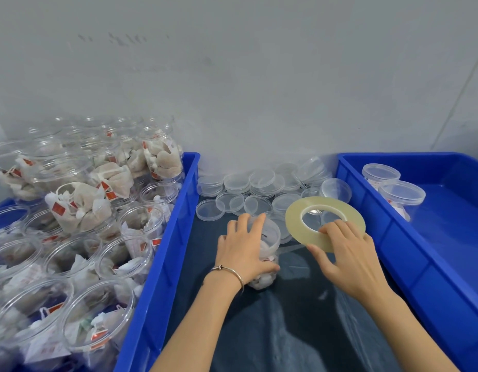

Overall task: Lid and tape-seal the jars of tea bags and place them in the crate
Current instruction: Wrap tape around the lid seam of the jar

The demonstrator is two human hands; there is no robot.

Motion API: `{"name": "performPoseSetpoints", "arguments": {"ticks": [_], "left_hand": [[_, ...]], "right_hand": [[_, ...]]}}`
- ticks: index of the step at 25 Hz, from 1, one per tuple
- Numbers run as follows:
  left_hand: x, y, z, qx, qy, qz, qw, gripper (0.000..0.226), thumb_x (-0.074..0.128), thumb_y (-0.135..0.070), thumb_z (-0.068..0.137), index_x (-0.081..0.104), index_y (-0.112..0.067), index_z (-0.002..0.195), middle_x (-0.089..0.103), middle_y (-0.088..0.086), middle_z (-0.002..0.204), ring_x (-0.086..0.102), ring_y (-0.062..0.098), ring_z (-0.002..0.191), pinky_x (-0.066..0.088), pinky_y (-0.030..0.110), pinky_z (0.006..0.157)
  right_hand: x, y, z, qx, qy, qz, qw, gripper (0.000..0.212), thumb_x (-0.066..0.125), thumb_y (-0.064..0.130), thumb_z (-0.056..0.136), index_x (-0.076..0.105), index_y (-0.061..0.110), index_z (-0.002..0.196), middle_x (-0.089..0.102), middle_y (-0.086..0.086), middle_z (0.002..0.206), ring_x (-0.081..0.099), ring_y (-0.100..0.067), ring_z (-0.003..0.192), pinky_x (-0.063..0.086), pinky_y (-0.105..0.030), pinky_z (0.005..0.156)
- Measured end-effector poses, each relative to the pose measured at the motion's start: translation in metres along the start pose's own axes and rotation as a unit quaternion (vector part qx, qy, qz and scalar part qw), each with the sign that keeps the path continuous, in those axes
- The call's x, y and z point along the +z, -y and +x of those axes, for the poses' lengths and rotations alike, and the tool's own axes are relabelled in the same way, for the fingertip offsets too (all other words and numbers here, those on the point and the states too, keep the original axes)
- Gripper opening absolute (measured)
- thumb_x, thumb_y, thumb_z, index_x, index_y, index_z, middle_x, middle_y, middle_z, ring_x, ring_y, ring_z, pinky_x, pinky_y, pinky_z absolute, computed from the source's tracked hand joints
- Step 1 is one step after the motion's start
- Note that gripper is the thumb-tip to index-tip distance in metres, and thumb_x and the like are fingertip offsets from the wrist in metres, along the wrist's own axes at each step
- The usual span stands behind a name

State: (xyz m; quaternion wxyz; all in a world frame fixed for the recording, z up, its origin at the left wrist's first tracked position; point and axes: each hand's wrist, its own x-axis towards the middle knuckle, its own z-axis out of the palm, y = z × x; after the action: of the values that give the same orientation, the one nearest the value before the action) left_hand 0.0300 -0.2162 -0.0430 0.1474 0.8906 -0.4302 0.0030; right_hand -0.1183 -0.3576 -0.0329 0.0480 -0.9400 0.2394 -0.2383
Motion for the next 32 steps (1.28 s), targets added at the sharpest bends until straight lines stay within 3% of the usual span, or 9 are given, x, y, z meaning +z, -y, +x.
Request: {"name": "performPoseSetpoints", "arguments": {"ticks": [5,13,16,19,24,27,32], "left_hand": [[0.001,-0.002,0.003,-0.004,-0.006,-0.029,1.000,0.098,0.071,-0.053,0.073,0.013,-0.030,0.148,0.020,-0.003,0.147,0.026,0.025,0.130,0.039,0.040,0.098],[-0.012,0.007,0.006,0.061,0.059,-0.091,0.992,0.096,0.081,-0.042,0.064,0.026,-0.035,0.142,0.026,-0.012,0.143,0.027,0.020,0.128,0.039,0.044,0.101],[-0.021,0.009,0.009,0.065,0.121,-0.055,0.989,0.097,0.082,-0.036,0.066,0.021,-0.043,0.142,0.015,-0.020,0.149,0.018,0.016,0.134,0.033,0.050,0.100],[-0.021,0.001,0.010,0.040,0.147,-0.047,0.987,0.092,0.078,-0.025,0.073,0.018,-0.040,0.141,0.006,-0.020,0.151,0.008,0.024,0.138,0.029,0.059,0.102],[-0.009,-0.018,0.001,-0.009,0.052,-0.126,0.991,0.077,0.067,-0.065,0.071,0.032,-0.035,0.133,0.027,-0.018,0.143,0.012,0.026,0.135,0.036,0.052,0.102],[-0.004,-0.019,0.000,-0.016,-0.020,-0.119,0.993,0.058,0.055,-0.063,0.082,0.040,-0.034,0.129,0.036,-0.018,0.139,0.022,0.024,0.131,0.041,0.045,0.097],[-0.001,-0.019,0.001,-0.024,-0.037,-0.137,0.990,0.048,0.053,-0.060,0.085,0.044,-0.035,0.125,0.041,-0.020,0.133,0.027,0.023,0.126,0.042,0.039,0.094]], "right_hand": [[-0.002,-0.004,-0.002,-0.006,-0.044,-0.017,0.999,0.032,0.059,0.040,0.085,0.062,0.009,0.091,0.059,-0.001,0.092,0.056,-0.026,0.089,0.041,-0.042,0.071],[0.020,0.011,0.027,0.037,0.049,0.022,0.998,0.030,0.053,0.047,0.089,0.052,0.019,0.100,0.051,0.007,0.105,0.046,-0.017,0.106,0.037,-0.037,0.081],[0.022,0.017,0.031,0.030,0.056,0.029,0.998,0.032,0.053,0.049,0.089,0.050,0.019,0.099,0.051,0.008,0.106,0.045,-0.017,0.106,0.039,-0.038,0.082],[0.023,0.019,0.030,0.039,0.066,0.020,0.997,0.034,0.051,0.051,0.090,0.050,0.019,0.101,0.050,0.007,0.110,0.043,-0.017,0.110,0.040,-0.040,0.083],[0.025,0.018,0.030,0.058,0.131,0.025,0.989,0.031,0.043,0.047,0.095,0.046,0.019,0.107,0.046,0.005,0.120,0.037,-0.017,0.116,0.039,-0.040,0.090],[0.022,0.015,0.032,0.041,0.165,0.045,0.984,0.025,0.040,0.044,0.097,0.042,0.021,0.105,0.042,0.007,0.118,0.034,-0.015,0.116,0.035,-0.041,0.093],[0.028,0.018,0.028,0.041,0.145,0.018,0.988,0.030,0.039,0.041,0.098,0.045,0.018,0.115,0.043,0.006,0.124,0.034,-0.015,0.118,0.036,-0.040,0.095]]}}
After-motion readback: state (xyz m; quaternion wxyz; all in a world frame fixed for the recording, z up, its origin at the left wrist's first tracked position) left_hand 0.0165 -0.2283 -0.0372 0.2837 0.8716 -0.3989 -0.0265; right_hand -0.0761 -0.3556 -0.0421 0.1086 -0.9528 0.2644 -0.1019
